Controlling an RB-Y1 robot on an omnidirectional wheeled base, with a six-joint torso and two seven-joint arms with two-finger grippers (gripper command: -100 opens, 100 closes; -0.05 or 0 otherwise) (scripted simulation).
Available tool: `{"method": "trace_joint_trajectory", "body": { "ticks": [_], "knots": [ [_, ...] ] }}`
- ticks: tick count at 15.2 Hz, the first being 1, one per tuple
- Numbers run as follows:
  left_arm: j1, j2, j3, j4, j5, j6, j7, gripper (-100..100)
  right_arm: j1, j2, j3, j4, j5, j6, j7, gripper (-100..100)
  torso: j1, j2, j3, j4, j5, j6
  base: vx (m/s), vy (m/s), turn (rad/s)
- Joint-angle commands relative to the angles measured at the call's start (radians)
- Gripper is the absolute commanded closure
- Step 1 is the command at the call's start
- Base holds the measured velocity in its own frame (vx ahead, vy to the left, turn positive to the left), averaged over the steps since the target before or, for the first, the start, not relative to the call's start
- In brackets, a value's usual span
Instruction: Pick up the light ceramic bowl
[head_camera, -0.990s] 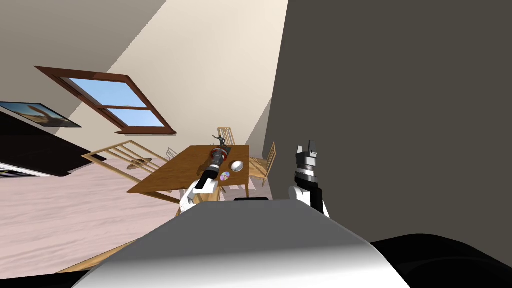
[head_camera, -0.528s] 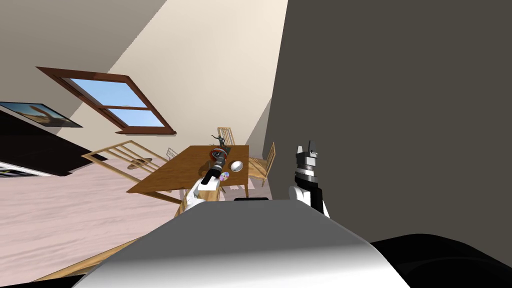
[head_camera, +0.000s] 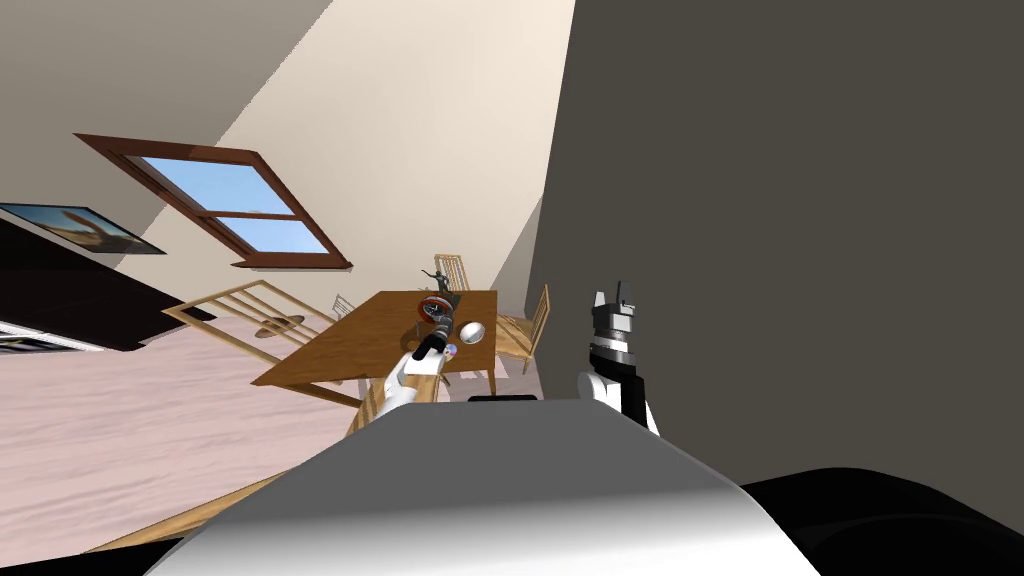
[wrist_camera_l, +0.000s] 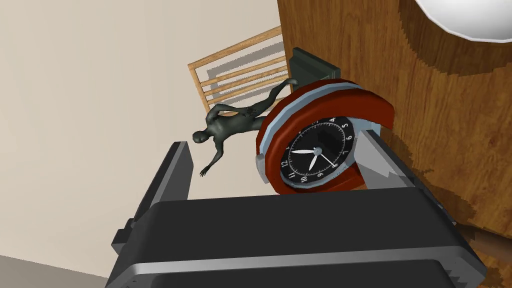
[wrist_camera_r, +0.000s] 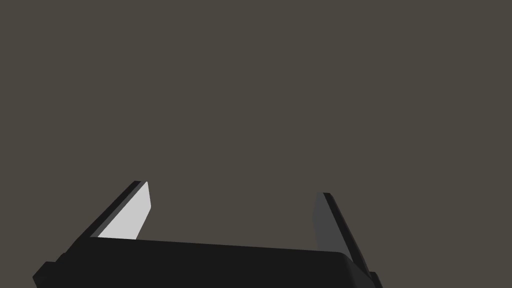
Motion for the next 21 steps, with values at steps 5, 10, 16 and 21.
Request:
{"method": "trace_joint_trajectory", "body": {
  "ticks": [5,10,16,21],
  "knots": [
    [-0.055,-0.014,0.000,0.103,-0.011,0.103,-0.014,-100,0.000,0.000,0.000,0.000,0.000,0.000,0.000,0,0.000,0.000,0.000,0.000,0.000,0.000,0.005,-0.019,0.006],
    [-0.122,-0.030,0.001,0.219,-0.022,0.206,-0.028,-100,0.000,0.000,0.000,0.000,0.000,0.000,0.000,0,0.000,0.000,0.000,0.000,0.000,0.000,0.006,-0.023,0.006],
    [-0.182,-0.047,0.002,0.319,-0.032,0.307,-0.040,-100,0.000,0.000,0.000,0.000,0.000,0.000,0.000,0,0.000,0.000,0.000,0.000,0.000,0.000,0.006,-0.021,0.005],
    [-0.216,-0.058,0.002,0.376,-0.038,0.363,-0.047,-100,0.000,0.000,0.000,0.000,0.000,0.000,0.000,0,0.000,0.000,0.000,0.000,0.000,0.000,0.007,-0.020,0.003]
  ]
}}
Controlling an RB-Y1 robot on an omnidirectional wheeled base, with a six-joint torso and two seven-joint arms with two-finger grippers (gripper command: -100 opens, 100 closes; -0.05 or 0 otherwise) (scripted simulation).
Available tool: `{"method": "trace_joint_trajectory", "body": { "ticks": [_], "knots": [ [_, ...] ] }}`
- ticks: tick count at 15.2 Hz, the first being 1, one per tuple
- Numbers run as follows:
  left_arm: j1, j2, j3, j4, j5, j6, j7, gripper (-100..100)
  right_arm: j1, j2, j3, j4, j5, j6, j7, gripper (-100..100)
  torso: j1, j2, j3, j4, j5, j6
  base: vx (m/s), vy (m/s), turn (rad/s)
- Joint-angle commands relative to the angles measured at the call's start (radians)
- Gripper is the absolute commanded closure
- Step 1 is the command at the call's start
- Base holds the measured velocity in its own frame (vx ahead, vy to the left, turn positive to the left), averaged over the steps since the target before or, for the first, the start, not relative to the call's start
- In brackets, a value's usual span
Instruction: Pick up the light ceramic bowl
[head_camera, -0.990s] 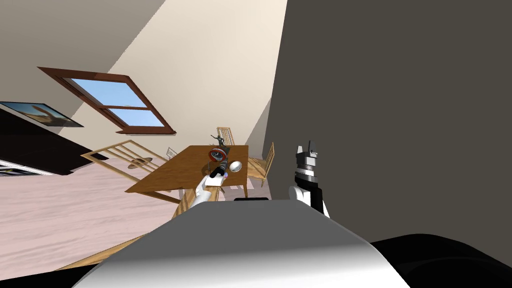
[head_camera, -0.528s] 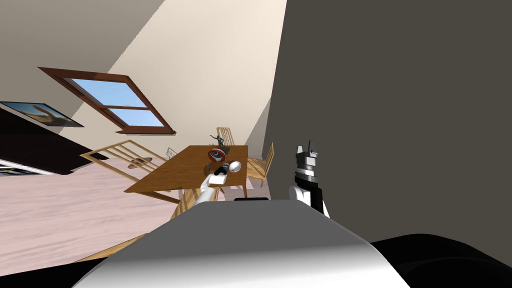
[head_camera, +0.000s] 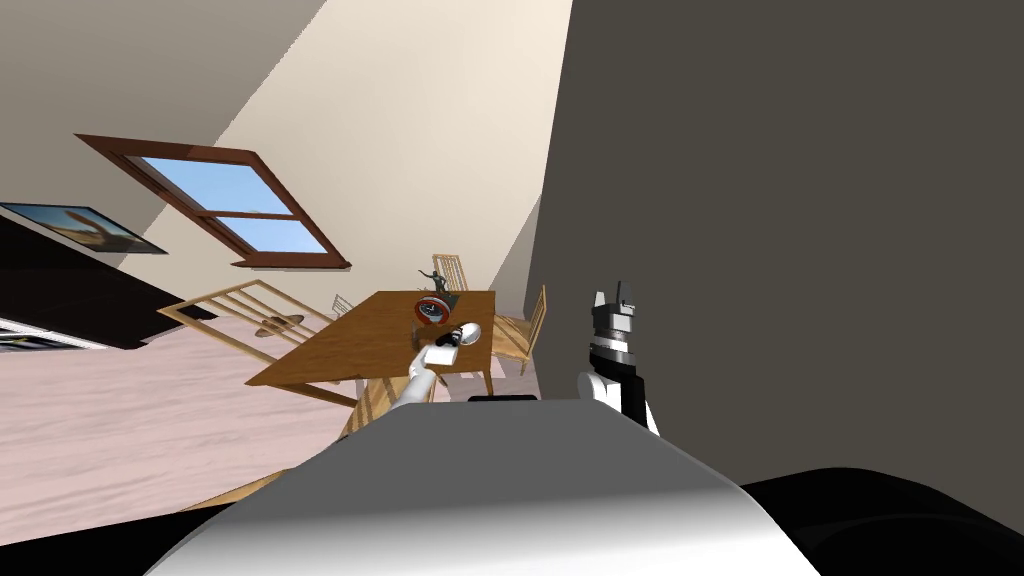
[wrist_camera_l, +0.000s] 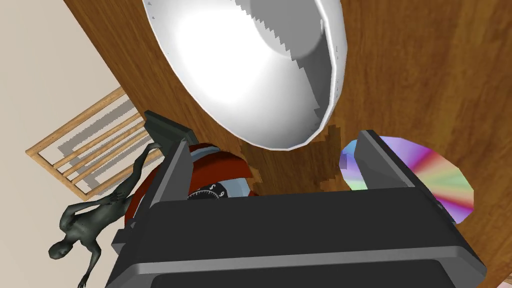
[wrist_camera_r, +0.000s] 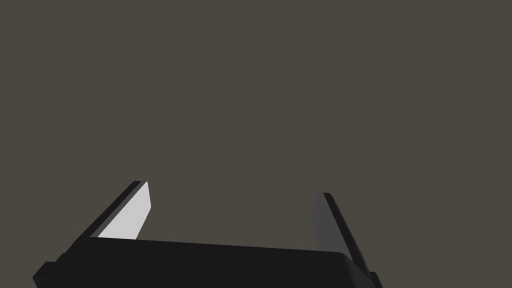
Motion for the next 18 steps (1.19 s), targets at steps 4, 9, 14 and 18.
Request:
{"method": "trace_joint_trajectory", "body": {
  "ticks": [4,9,14,18],
  "knots": [
    [-0.050,-0.017,0.001,0.085,-0.009,0.072,-0.009,-100,0.000,0.000,0.000,0.000,0.000,0.000,0.000,0,0.000,0.000,0.000,0.000,0.000,0.000,0.009,-0.021,0.001],
    [-0.068,-0.023,0.001,0.114,-0.011,0.099,-0.013,-100,0.000,0.000,0.000,0.000,0.000,0.000,0.000,0,0.000,0.000,0.000,0.000,0.000,0.000,0.009,-0.016,0.000],
    [-0.095,-0.020,0.009,0.223,-0.013,0.023,-0.006,-100,0.000,0.000,0.000,0.000,0.000,0.000,0.000,0,0.002,-0.002,-0.001,0.000,0.000,0.000,0.025,0.000,-0.010],
    [-0.101,-0.021,0.010,0.239,-0.015,0.011,-0.004,100,0.000,0.000,0.000,0.000,0.000,0.000,0.000,0,0.001,0.000,0.000,0.000,0.000,0.000,0.000,0.000,0.000]
  ]
}}
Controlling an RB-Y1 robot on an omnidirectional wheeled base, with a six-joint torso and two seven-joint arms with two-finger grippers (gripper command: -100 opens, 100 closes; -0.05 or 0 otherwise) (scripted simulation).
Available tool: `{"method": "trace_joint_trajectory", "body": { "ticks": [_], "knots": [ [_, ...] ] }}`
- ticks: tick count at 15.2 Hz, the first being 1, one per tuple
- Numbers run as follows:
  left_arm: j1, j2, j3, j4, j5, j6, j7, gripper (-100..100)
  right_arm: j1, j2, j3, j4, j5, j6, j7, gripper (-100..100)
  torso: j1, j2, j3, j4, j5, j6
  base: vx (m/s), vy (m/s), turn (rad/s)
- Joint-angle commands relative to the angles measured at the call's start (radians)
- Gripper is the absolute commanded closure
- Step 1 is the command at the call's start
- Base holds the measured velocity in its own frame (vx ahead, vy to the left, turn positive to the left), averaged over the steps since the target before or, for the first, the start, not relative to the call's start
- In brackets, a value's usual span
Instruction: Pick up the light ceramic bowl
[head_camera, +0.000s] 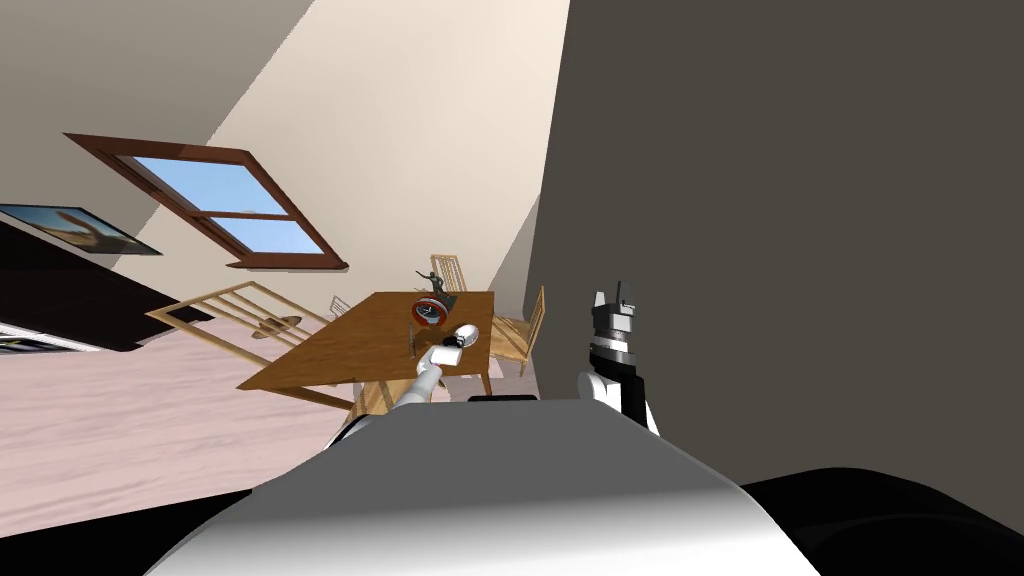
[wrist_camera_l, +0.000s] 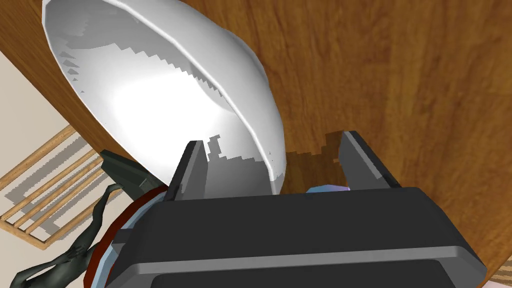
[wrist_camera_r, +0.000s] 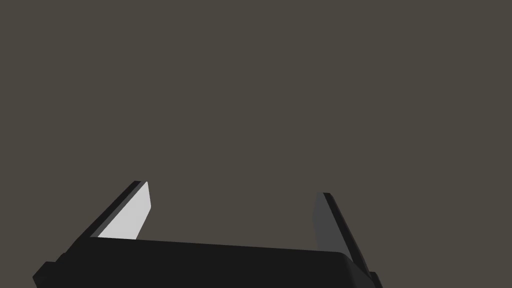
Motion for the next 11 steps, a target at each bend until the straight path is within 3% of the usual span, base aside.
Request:
{"method": "trace_joint_trajectory", "body": {
  "ticks": [1,4,7,10,11],
  "knots": [
    [0.000,0.000,0.000,0.000,0.000,0.000,0.000,100,0.000,0.000,0.000,0.000,0.000,0.000,0.000,0,0.000,0.000,0.000,0.000,0.000,0.000,0.000,0.000,0.000],
    [0.000,0.000,0.000,0.000,0.000,0.001,0.000,100,0.000,0.000,0.000,0.000,0.000,0.000,0.000,0,0.000,0.000,0.000,0.000,0.000,0.000,0.000,0.000,0.000],
    [0.018,-0.001,-0.005,-0.069,0.003,0.052,-0.006,100,0.000,0.000,0.000,0.000,0.000,0.000,0.000,0,0.000,0.000,0.001,0.001,0.000,0.000,0.000,0.000,0.000],
    [0.028,-0.002,-0.008,-0.109,0.003,0.082,-0.008,100,0.000,0.000,0.000,0.000,0.000,0.000,0.000,0,0.000,0.002,0.002,0.001,0.000,0.000,-0.018,0.001,0.006],
    [0.026,-0.001,-0.007,-0.095,0.005,0.069,-0.008,100,0.000,0.000,0.000,0.000,0.000,0.000,0.000,0,0.000,0.002,0.002,0.001,0.000,0.000,-0.015,-0.001,0.005]
  ]
}}
